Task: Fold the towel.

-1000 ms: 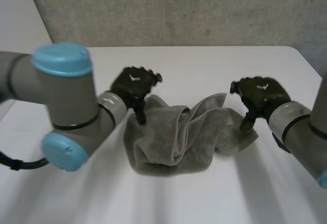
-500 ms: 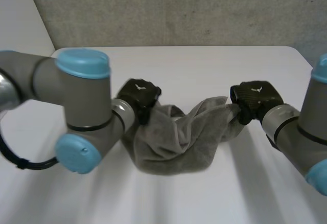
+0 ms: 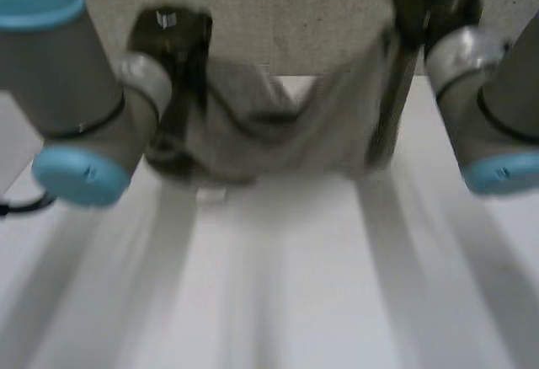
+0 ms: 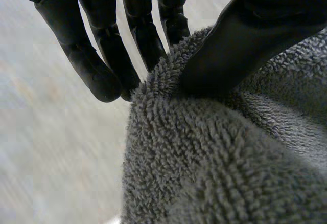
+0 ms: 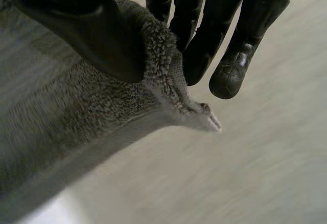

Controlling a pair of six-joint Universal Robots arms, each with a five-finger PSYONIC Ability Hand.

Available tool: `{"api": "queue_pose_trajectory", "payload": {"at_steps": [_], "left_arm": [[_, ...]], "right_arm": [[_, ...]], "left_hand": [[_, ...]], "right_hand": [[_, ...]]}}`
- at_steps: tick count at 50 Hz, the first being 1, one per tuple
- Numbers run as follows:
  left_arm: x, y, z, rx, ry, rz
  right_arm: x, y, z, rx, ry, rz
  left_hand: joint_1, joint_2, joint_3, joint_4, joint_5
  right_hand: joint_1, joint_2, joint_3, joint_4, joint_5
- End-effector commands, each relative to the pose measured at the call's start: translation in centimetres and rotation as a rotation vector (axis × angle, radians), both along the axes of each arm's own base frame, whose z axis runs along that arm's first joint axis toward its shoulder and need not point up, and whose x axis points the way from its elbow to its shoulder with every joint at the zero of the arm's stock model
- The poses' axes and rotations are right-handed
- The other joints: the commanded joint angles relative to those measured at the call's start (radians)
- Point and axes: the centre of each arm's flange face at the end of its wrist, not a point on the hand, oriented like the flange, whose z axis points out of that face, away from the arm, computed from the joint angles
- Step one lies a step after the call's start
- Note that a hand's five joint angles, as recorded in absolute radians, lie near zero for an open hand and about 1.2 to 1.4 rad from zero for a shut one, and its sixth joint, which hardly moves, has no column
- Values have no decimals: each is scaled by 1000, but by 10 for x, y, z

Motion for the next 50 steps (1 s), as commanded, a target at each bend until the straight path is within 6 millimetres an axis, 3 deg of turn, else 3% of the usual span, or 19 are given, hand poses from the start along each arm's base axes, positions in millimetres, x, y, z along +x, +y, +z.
{"api": "queue_pose_trajectory", "payload": {"at_steps": [1, 5, 7, 8, 9, 10, 12, 13, 15, 16, 17, 20, 23, 29, 32, 37, 39, 46, 50], "left_arm": [[13, -7, 101, -209, 359, 90], [17, -6, 89, -146, 377, 93], [18, -3, 43, 0, 305, 102], [18, -3, 43, 1, 305, 102], [20, 1, 16, 75, 254, 112], [20, 1, 15, 75, 253, 112], [27, 12, -34, 196, 174, 129], [27, 12, -34, 197, 174, 129], [34, 25, -81, 299, 105, 143], [34, 25, -81, 299, 104, 143], [39, 32, -103, 349, 70, 152], [48, 47, -136, 437, 10, 166], [56, 61, -156, 506, -37, 173], [62, 77, -165, 550, -72, 172], [67, 87, -149, 532, -60, 166], [73, 101, -125, 474, -25, 151], [74, 104, -109, 426, 5, 129], [55, 92, -84, 299, -2, -30], [47, 64, -78, 199, -122, -107]], "right_arm": [[2, 10, 52, -283, -136, -11], [2, 19, 37, -207, -83, -4], [4, 24, 6, -80, 15, 16], [4, 24, 6, -79, 15, 16], [6, 29, -7, -22, 60, 33], [6, 29, -8, -22, 60, 33], [10, 41, -38, 97, 155, 77], [10, 41, -39, 97, 155, 77], [13, 49, -79, 226, 238, 109], [13, 49, -79, 227, 239, 109], [13, 51, -99, 286, 273, 115], [10, 56, -132, 384, 325, 114], [8, 58, -153, 437, 363, 111], [3, 58, -158, 452, 376, 98], [3, 60, -154, 446, 369, 96], [-1, 65, -145, 430, 355, 78], [-2, 68, -146, 436, 357, 75], [-2, 69, -153, 452, 362, 80], [-3, 70, -157, 463, 368, 75]], "left_hand": [[19, -62, -146, -116, -223], [19, -62, -146, -116, -223], [19, -62, -146, -116, -223], [19, -62, -146, -116, -223], [19, -62, -146, -116, -223], [19, -62, -146, -116, -223], [19, -62, -146, -116, -223], [19, -62, -146, -116, -223], [19, -62, -146, -116, -223], [19, -62, -146, -116, -223], [19, -62, -146, -116, -223], [5, -76, -161, -130, -237], [-16, -97, -181, -150, -257], [-51, -132, -216, -186, -293], [-113, -194, -278, -247, -354], [-450, -531, -616, -585, -692], [-722, -803, -888, -857, -964], [-802, -884, -968, -937, -1044], [-785, -866, -951, -920, -1027]], "right_hand": [[88, 97, 64, 68, 65], [88, 97, 64, 68, 65], [88, 97, 64, 68, 65], [88, 97, 64, 68, 65], [88, 97, 64, 68, 65], [88, 97, 64, 68, 65], [88, 97, 64, 68, 65], [88, 97, 64, 68, 65], [88, 97, 64, 68, 65], [88, 97, 64, 68, 65], [88, 97, 64, 68, 65], [88, 97, 64, 68, 65], [88, 97, 64, 68, 65], [88, 97, 64, 68, 65], [88, 97, 64, 68, 65], [88, 97, 64, 68, 65], [88, 97, 64, 68, 65], [88, 97, 64, 68, 65], [88, 97, 64, 68, 65]]}}
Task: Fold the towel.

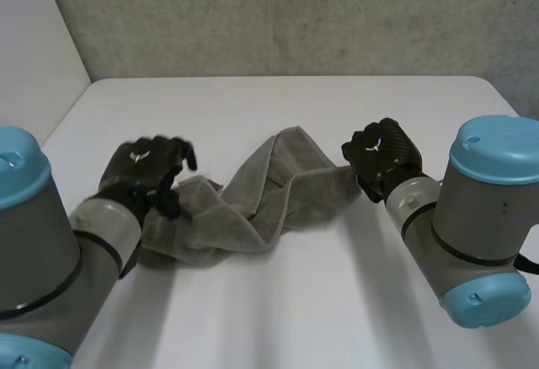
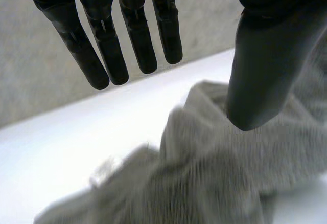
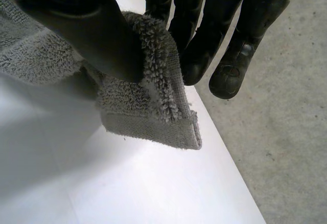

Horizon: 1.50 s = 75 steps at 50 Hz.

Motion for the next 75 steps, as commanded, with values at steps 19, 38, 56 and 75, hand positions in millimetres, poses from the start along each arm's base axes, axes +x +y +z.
{"api": "queue_pose_trajectory", "payload": {"at_steps": [19, 38, 56, 75], "left_arm": [[-36, -104, -41, 47, -342, -250], [-39, -89, -48, 67, -388, -348], [-37, -76, -55, 51, -490, -406], [-38, -154, 152, -657, -74, 98]], "right_arm": [[-5, -1, -17, 43, 24, -16], [-4, -5, -13, 28, 19, -20], [-1, -8, -21, 40, 35, -15], [28, -60, 175, -884, -519, -45]], "left_hand": [[75, 77, 81, 72, -83], [228, 230, 234, 225, 70], [721, 723, 726, 718, 562], [721, 723, 726, 718, 562]], "right_hand": [[88, 96, 62, 68, 65], [88, 96, 62, 68, 65], [88, 96, 62, 68, 65], [88, 96, 62, 68, 65]]}}
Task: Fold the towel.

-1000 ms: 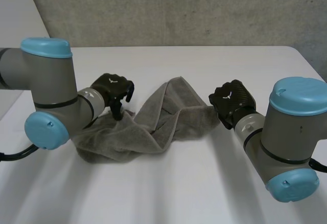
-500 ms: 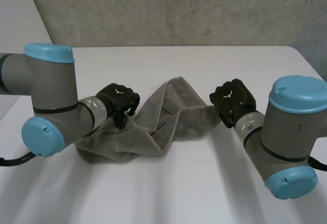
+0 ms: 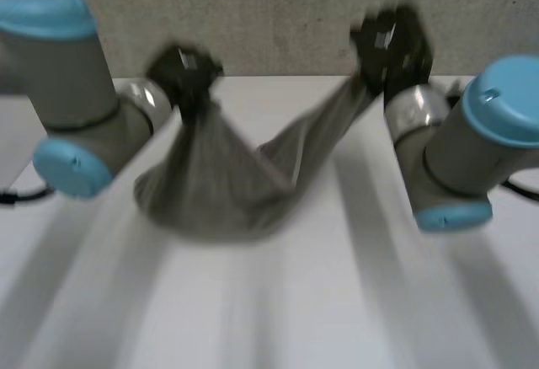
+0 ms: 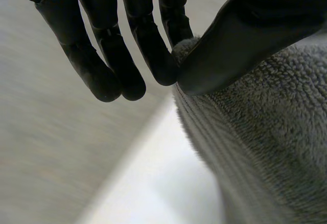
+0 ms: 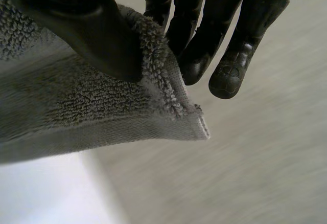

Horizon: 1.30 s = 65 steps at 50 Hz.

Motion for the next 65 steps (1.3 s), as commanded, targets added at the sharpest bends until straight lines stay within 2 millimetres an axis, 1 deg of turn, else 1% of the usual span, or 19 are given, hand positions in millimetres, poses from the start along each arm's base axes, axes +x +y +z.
{"api": "queue_pose_trajectory", "payload": {"at_steps": [1, 4, 6, 9, 11, 15, 20, 21, 23, 28, 32, 40, 44, 45, 46, 50, 55, 61, 65], "left_arm": [[19, -25, 109, -330, 370, 218], [25, -19, 129, -374, 463, 241], [28, -18, 126, -361, 459, 247], [33, -18, 99, -279, 405, 266], [42, -14, 65, -179, 336, 291], [48, 3, 36, -88, 282, 276], [56, 40, -21, 43, 207, 187], [56, 40, -21, 44, 207, 187], [62, 60, -40, 78, 186, 169], [74, 86, -57, 84, 147, 169], [82, 98, -54, 45, 122, 170], [114, 121, -20, -102, 137, 210], [123, 122, -12, -140, 149, 211], [125, 122, -11, -144, 148, 203], [126, 123, -14, -134, 145, 192], [123, 130, -29, -82, 132, 144], [120, 133, -50, -6, 105, 133], [118, 137, -56, 21, 100, 122], [119, 138, -59, 31, 99, 124]], "right_arm": [[2, 3, 91, -433, -256, -10], [-1, 7, 104, -462, -267, -13], [-3, 6, 103, -443, -253, -18], [-4, 4, 89, -343, -182, -19], [-6, 5, 67, -196, -73, -21], [-6, 12, 36, -32, 68, 1], [-15, 35, -30, 279, 295, 40], [-15, 35, -30, 279, 295, 40], [-24, 47, -58, 406, 356, 42], [-41, 59, -80, 502, 389, 21], [-53, 65, -77, 518, 391, -2], [-82, 80, -31, 462, 341, -65], [-90, 83, -30, 494, 352, -74], [-92, 84, -32, 512, 357, -71], [-93, 84, -34, 528, 359, -65], [-95, 78, -48, 579, 364, -66], [-94, 71, -53, 620, 312, -73], [-89, 63, -34, 672, 106, -61], [-87, 65, -41, 778, 60, -13]], "left_hand": [[-16, -101, -145, -114, -243], [-16, -101, -145, -114, -243], [-16, -101, -145, -114, -243], [-16, -101, -145, -114, -243], [-16, -101, -145, -114, -243], [-16, -101, -145, -114, -243], [-16, -101, -145, -114, -243], [-16, -101, -145, -114, -243], [-16, -101, -145, -114, -243], [-16, -101, -145, -114, -243], [-16, -101, -145, -114, -243], [-16, -101, -145, -114, -243], [-16, -101, -145, -114, -243], [-16, -101, -145, -114, -243], [-16, -101, -145, -114, -243], [-16, -101, -145, -114, -243], [-16, -101, -145, -114, -243], [-16, -101, -145, -114, -243], [-16, -101, -145, -114, -243]], "right_hand": [[87, 96, 62, 68, 63], [87, 96, 62, 68, 63], [87, 96, 62, 68, 63], [87, 96, 62, 68, 63], [87, 96, 62, 68, 63], [87, 96, 62, 68, 63], [87, 96, 62, 68, 63], [87, 96, 62, 68, 63], [87, 96, 62, 68, 63], [87, 96, 62, 68, 63], [87, 96, 62, 68, 63], [87, 96, 62, 68, 63], [87, 96, 62, 68, 63], [-121, -112, -147, -140, -146], [-402, -393, -428, -421, -427], [-820, -811, -846, -839, -845], [-883, -874, -909, -902, -908], [-895, -886, -921, -914, -920], [-883, -874, -909, -902, -908]]}}
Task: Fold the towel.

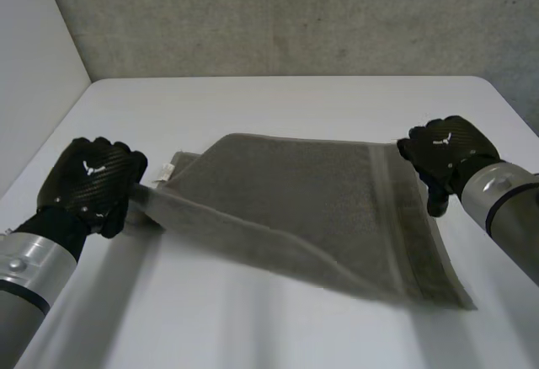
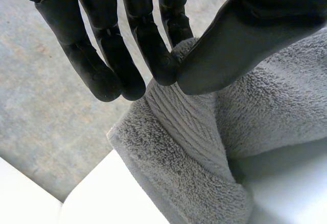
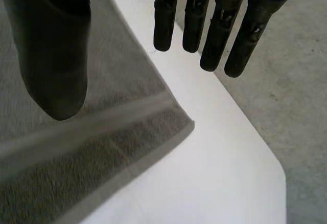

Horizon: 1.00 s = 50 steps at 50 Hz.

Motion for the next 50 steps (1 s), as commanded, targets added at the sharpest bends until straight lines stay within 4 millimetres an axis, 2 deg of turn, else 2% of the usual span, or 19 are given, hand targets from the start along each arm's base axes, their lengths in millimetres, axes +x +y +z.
{"api": "queue_pose_trajectory", "payload": {"at_steps": [1, 5, 9, 11, 14, 17, 19, 22, 27, 35, 43, 50], "left_arm": [[1, 3, -5, 18, -2, 0], [0, 5, -7, 25, -3, -3], [0, 4, -8, 25, -5, -3], [-1, 1, -10, 32, -6, -3], [-1, -1, -10, 35, -7, -4], [-3, -10, -9, 37, -7, -4], [-6, -22, -5, 33, 1, -2], [-8, -30, -1, 24, 4, -2], [-23, -60, 10, 12, 42, -13], [-38, -90, 0, 119, 81, 16], [-48, -95, -13, 174, 71, 4], [-48, -96, -15, 177, 69, 4]], "right_arm": [[3, 0, -1, 125, -118, 3], [2, 4, -20, 263, -126, 8], [-3, 8, -29, 318, -122, -10], [-7, 18, -41, 371, -119, -17], [-8, 23, -45, 390, -115, -20], [-11, 35, -48, 399, -117, -19], [-14, 47, -49, 387, -122, -15], [-16, 52, -51, 377, -125, -12], [-18, 67, -64, 333, -135, 0], [-19, 72, -81, 308, -142, 2], [-20, 64, -86, 225, -162, -25], [-20, 58, -99, 265, -150, -51]], "left_hand": [[-16, -101, -150, -116, -243], [-16, -101, -150, -116, -243], [-16, -101, -150, -116, -243], [-16, -101, -150, -116, -243], [-16, -101, -150, -116, -243], [-16, -101, -150, -116, -243], [-16, -101, -150, -116, -243], [-16, -101, -150, -116, -243], [-16, -101, -150, -116, -243], [-16, -101, -150, -116, -243], [-16, -101, -150, -116, -243], [-16, -101, -150, -116, -243]], "right_hand": [[-42, -33, -33, -29, -1], [-30, -21, -21, -17, 11], [-15, -6, -6, -2, 26], [-15, -6, -6, -2, 26], [-15, -6, -6, -2, 26], [-15, -6, -6, -2, 26], [-15, -6, -6, -2, 26], [-15, -6, -6, -2, 26], [-15, -6, -6, -2, 26], [-12, -3, -3, 1, 29], [-12, -3, -3, 1, 29], [5, 14, 14, 18, 46]]}}
